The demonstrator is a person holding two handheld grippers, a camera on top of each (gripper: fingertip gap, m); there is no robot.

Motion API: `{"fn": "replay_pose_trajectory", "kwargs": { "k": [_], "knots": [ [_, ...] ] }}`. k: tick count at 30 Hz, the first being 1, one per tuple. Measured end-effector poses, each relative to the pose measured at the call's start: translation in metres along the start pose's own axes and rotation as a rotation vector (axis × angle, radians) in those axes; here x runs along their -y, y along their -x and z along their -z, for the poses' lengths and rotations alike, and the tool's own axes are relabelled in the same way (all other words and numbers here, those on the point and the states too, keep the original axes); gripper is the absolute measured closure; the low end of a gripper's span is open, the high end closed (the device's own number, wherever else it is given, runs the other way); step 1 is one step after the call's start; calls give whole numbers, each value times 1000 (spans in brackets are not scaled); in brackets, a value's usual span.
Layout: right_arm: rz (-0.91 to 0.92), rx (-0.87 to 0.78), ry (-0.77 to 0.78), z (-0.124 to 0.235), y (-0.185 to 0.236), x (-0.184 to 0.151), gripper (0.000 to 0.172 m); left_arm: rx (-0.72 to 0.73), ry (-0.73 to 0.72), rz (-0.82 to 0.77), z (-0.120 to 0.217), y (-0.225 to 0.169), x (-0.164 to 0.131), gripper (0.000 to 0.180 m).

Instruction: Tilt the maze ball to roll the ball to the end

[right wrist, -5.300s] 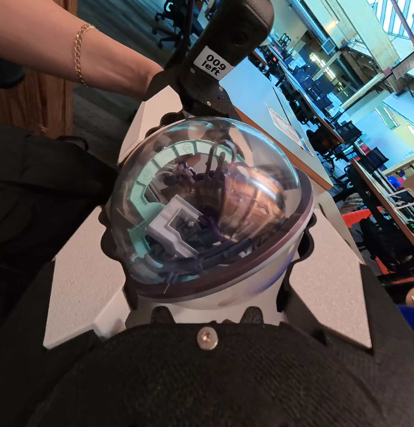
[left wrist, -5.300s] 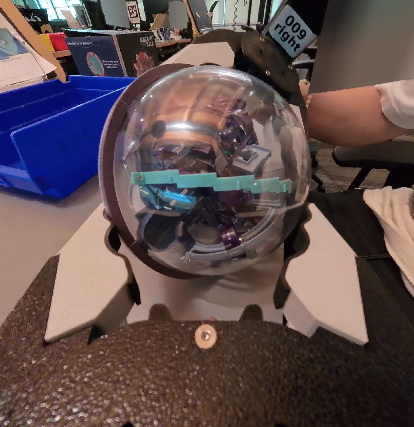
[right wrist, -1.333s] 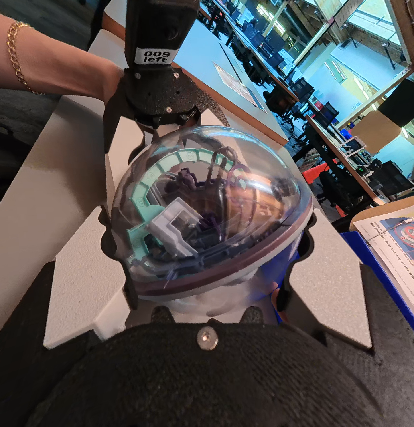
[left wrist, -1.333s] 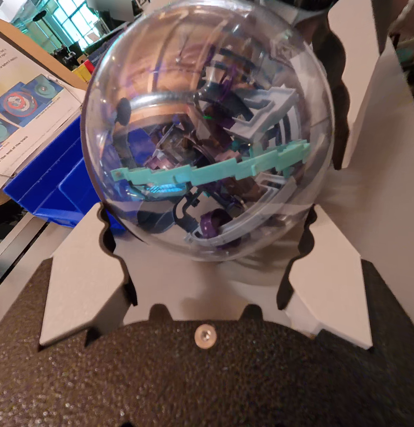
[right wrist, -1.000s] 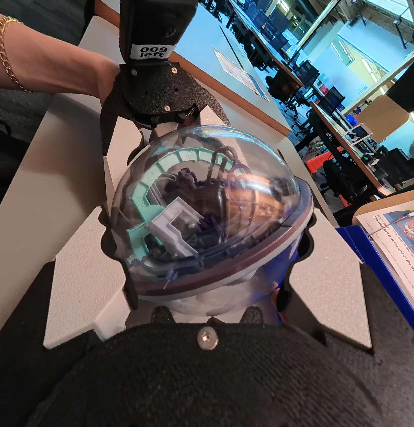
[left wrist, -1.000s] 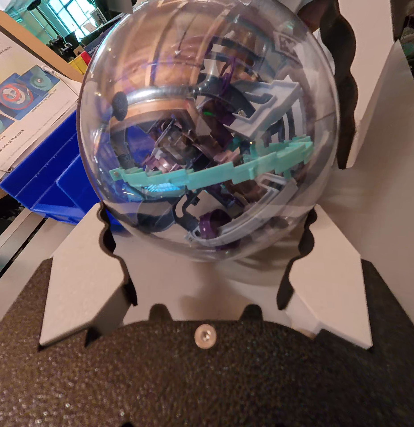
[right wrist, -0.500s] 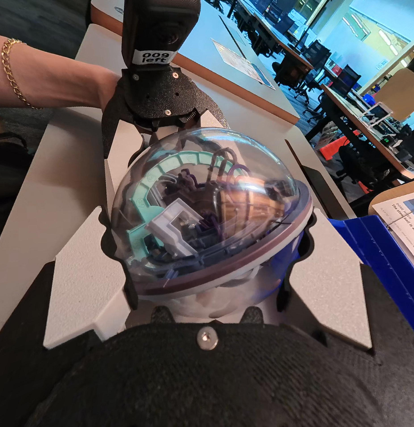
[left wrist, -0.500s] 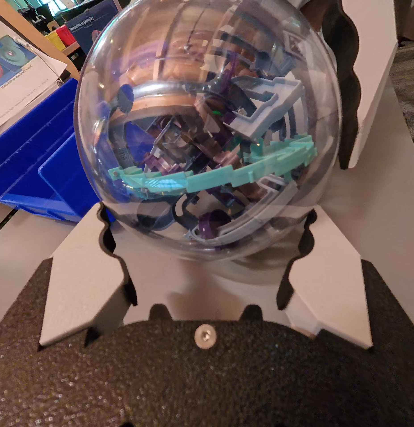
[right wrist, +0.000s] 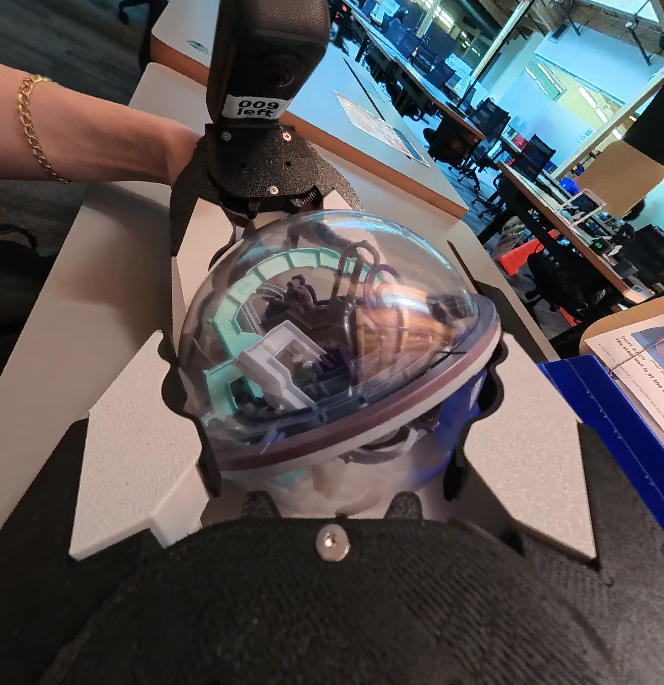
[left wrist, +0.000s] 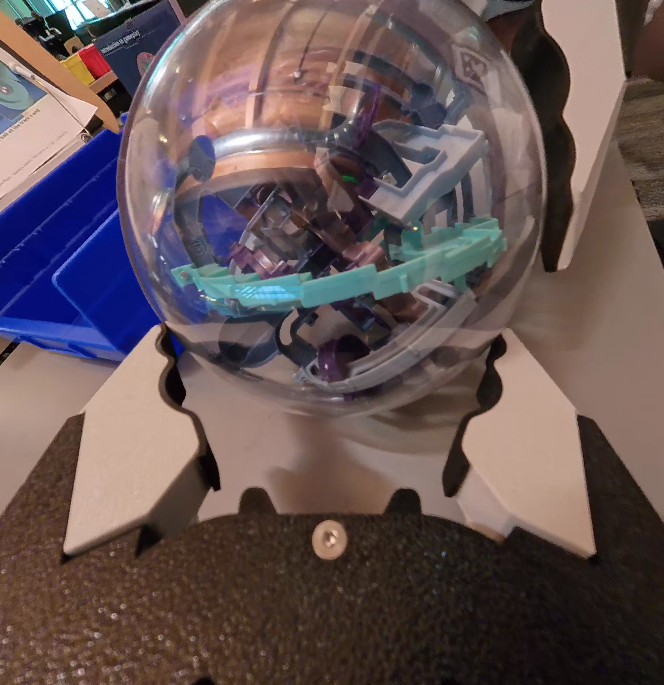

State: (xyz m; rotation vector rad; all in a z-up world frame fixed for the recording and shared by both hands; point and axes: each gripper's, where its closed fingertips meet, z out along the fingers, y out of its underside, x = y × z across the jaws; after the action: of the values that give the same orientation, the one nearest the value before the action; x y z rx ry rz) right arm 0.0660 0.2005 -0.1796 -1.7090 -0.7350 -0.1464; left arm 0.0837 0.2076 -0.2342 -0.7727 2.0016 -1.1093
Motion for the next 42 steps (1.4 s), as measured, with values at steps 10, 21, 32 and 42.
{"fn": "replay_pose_trajectory", "kwargs": {
  "k": [10,21,32,42],
  "knots": [
    [23,-21,-24,3,1,-2,13,-42,-20,74,0,-3,5,23],
    [40,-14,-29,5,1,-3,14,-54,-84,166,3,-4,17,23],
    [3,4,-18,2,-2,-3,14,-91,-83,219,4,-2,15,23],
    [-5,14,-33,3,-3,-3,14,-86,-79,214,3,-2,15,24]
  ]
}}
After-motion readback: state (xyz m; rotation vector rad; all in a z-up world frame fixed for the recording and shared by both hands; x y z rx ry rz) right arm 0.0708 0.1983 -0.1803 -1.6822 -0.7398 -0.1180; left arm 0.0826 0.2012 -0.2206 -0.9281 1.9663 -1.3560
